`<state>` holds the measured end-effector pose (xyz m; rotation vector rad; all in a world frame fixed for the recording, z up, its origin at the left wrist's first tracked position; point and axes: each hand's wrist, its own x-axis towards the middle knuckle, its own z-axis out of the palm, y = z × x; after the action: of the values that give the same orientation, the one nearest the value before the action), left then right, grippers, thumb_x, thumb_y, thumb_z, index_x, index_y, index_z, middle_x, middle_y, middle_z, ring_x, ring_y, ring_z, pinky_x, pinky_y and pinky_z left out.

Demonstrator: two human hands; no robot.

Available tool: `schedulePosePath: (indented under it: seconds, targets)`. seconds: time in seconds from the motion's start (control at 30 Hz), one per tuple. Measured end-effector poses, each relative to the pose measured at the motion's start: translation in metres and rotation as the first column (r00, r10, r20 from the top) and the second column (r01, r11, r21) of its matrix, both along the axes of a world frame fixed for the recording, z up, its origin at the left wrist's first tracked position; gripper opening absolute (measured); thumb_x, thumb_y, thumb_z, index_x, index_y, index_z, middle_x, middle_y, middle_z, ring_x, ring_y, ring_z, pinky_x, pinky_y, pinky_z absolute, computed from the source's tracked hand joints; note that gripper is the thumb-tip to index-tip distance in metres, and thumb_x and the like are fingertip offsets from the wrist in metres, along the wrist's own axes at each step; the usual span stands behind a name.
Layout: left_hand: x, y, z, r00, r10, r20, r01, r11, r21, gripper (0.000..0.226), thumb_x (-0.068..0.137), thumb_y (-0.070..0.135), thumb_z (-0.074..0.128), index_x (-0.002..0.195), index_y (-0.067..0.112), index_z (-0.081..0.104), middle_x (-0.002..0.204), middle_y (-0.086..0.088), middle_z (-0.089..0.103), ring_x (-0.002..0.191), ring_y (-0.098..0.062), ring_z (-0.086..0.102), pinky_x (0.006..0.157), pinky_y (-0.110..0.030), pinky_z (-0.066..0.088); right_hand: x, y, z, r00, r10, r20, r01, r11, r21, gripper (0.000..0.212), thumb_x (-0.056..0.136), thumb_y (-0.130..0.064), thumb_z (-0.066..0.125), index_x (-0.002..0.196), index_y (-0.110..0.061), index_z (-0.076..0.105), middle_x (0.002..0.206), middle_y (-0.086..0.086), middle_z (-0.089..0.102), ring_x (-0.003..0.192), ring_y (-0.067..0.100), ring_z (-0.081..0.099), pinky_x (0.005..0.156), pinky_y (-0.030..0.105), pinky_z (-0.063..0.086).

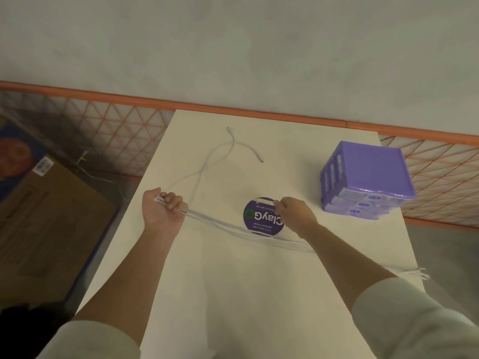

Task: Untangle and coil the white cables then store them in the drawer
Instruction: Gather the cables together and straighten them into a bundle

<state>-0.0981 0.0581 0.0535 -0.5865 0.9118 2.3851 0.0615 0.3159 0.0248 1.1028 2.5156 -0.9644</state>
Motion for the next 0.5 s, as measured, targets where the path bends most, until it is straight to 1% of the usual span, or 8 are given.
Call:
schedulePosePath:
  seconds: [0.07, 0.2, 0.27, 0.3, 0.37, 0.4, 0.43, 0.5]
  targets:
    - [-0.005, 0.002, -0.007, 1.0, -0.007, 0.018, 0.007, 1.0, -0.002, 0.026, 0.09, 0.023, 0.044, 0.065, 0.018, 0.036, 0.057, 0.005, 0.031, 0.041, -0.009, 0.03, 0.039, -0.019, 0.026, -0.023, -0.001, 0.002, 1.0, 0.005, -0.014, -0.005, 1.0, -0.004, 0.027, 0.096, -0.042, 0.044, 0.094, -0.021, 0.059, 0.091, 0.001, 0.065, 0.068, 0.021, 0.06, 0.041, 0.021, 0.038]
    - [-0.011, 0.004, -0.021, 0.999, -0.01, 0.048, 0.01, 1.0, 0.006, 0.033, 0.097, 0.03, 0.042, 0.068, 0.018, 0.035, 0.057, 0.004, 0.032, 0.042, -0.009, 0.032, 0.038, -0.019, 0.029, -0.069, -0.009, 0.001, 0.996, 0.071, -0.045, -0.071, 0.997, -0.001, 0.022, 0.094, -0.033, 0.049, 0.104, -0.021, 0.065, 0.102, -0.001, 0.065, 0.077, 0.019, 0.062, 0.062, 0.026, 0.045]
    - [-0.014, 0.004, -0.025, 0.998, -0.008, 0.062, 0.008, 1.0, -0.008, 0.033, 0.097, 0.03, 0.043, 0.067, 0.018, 0.036, 0.057, 0.004, 0.032, 0.043, -0.009, 0.031, 0.039, -0.019, 0.03, -0.097, -0.022, -0.003, 0.99, 0.137, -0.029, -0.138, 0.99, -0.028, 0.026, 0.094, -0.027, 0.048, 0.108, -0.017, 0.068, 0.107, 0.001, 0.067, 0.091, 0.022, 0.063, 0.073, 0.029, 0.049]
    - [-0.014, 0.004, -0.026, 0.997, -0.005, 0.073, 0.006, 1.0, -0.018, 0.033, 0.096, 0.029, 0.044, 0.066, 0.017, 0.036, 0.057, 0.003, 0.032, 0.043, -0.009, 0.031, 0.039, -0.019, 0.031, -0.111, -0.032, -0.005, 0.989, 0.145, -0.035, -0.147, 0.986, -0.074, 0.027, 0.094, -0.024, 0.049, 0.108, -0.013, 0.07, 0.107, 0.004, 0.069, 0.093, 0.023, 0.063, 0.078, 0.032, 0.052]
    - [-0.015, 0.002, -0.03, 0.994, 0.0, 0.106, 0.004, 0.999, -0.036, 0.032, 0.096, 0.029, 0.046, 0.067, 0.018, 0.037, 0.056, 0.003, 0.034, 0.043, -0.009, 0.033, 0.041, -0.019, 0.034, -0.137, -0.052, -0.011, 0.995, 0.058, -0.075, -0.076, 0.961, -0.267, 0.025, 0.092, -0.019, 0.054, 0.101, -0.006, 0.072, 0.095, 0.009, 0.072, 0.079, 0.024, 0.063, 0.081, 0.042, 0.056]
    - [-0.015, 0.002, -0.031, 0.991, -0.003, 0.13, 0.009, 0.999, -0.048, 0.033, 0.096, 0.03, 0.046, 0.067, 0.018, 0.037, 0.055, 0.004, 0.034, 0.042, -0.01, 0.034, 0.045, -0.02, 0.038, -0.147, -0.062, -0.013, 0.997, -0.006, -0.081, -0.024, 0.93, -0.367, 0.024, 0.093, -0.018, 0.055, 0.103, -0.004, 0.072, 0.089, 0.008, 0.071, 0.072, 0.023, 0.061, 0.078, 0.042, 0.057]
    - [-0.015, 0.001, -0.032, 0.988, -0.01, 0.156, 0.021, 0.998, -0.066, 0.034, 0.097, 0.031, 0.047, 0.067, 0.018, 0.037, 0.053, 0.004, 0.033, 0.041, -0.01, 0.034, 0.051, -0.022, 0.043, -0.154, -0.071, -0.013, 0.996, -0.055, -0.076, 0.015, 0.894, -0.448, 0.024, 0.094, -0.015, 0.055, 0.11, -0.004, 0.069, 0.088, 0.006, 0.069, 0.067, 0.022, 0.059, 0.072, 0.038, 0.057]
    - [-0.014, 0.001, -0.034, 0.979, -0.013, 0.204, 0.035, 0.994, -0.106, 0.035, 0.098, 0.032, 0.046, 0.068, 0.019, 0.036, 0.051, 0.004, 0.03, 0.038, -0.011, 0.033, 0.065, -0.03, 0.05, -0.165, -0.088, -0.016, 0.993, -0.102, -0.064, 0.05, 0.833, -0.552, 0.034, 0.095, -0.008, 0.052, 0.129, -0.005, 0.056, 0.096, 0.007, 0.061, 0.065, 0.016, 0.055, 0.064, 0.028, 0.051]
